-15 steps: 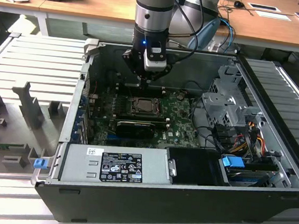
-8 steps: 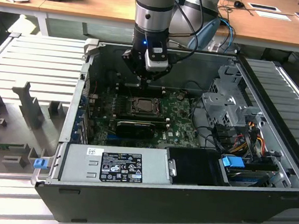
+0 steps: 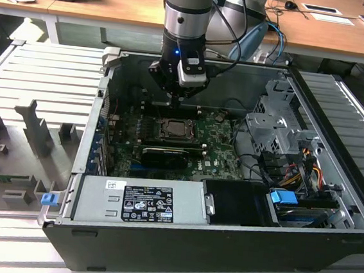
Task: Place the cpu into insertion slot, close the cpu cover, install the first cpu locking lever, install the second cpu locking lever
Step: 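Install the first cpu locking lever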
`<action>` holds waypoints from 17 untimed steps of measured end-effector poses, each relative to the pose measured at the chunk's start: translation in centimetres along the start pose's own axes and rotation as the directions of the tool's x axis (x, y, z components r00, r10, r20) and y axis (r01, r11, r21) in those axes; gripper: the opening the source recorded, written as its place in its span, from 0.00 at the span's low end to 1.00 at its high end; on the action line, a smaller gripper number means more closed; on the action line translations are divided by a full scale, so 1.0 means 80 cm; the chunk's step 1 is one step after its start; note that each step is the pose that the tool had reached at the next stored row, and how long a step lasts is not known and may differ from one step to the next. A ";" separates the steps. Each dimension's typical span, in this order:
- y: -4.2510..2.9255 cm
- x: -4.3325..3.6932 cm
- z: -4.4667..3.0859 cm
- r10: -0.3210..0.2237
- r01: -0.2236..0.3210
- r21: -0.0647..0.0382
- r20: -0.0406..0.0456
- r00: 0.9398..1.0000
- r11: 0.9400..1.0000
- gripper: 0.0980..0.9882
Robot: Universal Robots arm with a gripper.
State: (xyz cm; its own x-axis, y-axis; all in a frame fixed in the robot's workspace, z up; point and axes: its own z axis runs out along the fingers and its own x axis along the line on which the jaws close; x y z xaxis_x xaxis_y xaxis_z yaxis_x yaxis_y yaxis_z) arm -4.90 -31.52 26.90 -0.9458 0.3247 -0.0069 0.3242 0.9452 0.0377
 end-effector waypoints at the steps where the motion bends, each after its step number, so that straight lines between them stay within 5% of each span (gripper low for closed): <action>1: 0.0000 0.000 0.0000 -0.004 0.004 0.000 0.000 1.000 1.000 0.01; 12: 0.0000 0.000 0.0000 -0.078 0.078 -0.001 -0.003 0.997 0.997 0.01; 17: 0.0000 0.000 0.0000 -0.133 0.133 -0.001 -0.005 0.991 0.991 0.01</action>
State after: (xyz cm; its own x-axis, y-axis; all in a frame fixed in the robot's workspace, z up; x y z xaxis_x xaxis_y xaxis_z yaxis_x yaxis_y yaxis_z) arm -4.91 -31.52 26.90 -0.9807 0.1956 -0.0069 0.1952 0.9800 0.0376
